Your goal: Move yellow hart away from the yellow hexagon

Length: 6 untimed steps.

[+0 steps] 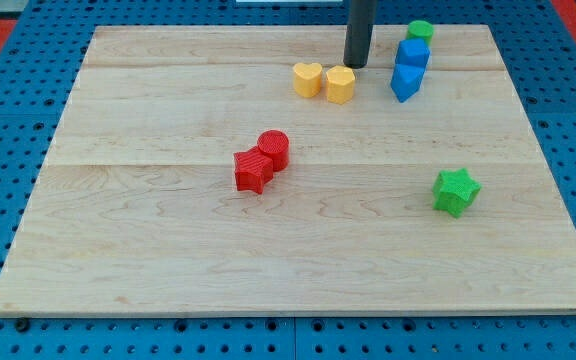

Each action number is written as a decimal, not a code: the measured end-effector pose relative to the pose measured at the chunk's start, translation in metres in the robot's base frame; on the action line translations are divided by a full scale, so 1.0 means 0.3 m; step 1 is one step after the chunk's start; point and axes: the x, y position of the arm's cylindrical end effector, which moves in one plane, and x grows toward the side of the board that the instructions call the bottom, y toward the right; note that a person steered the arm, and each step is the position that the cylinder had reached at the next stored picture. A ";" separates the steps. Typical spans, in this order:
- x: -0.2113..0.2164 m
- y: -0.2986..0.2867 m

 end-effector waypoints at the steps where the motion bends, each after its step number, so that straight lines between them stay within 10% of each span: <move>1: 0.035 0.179; 6: 0.039 -0.396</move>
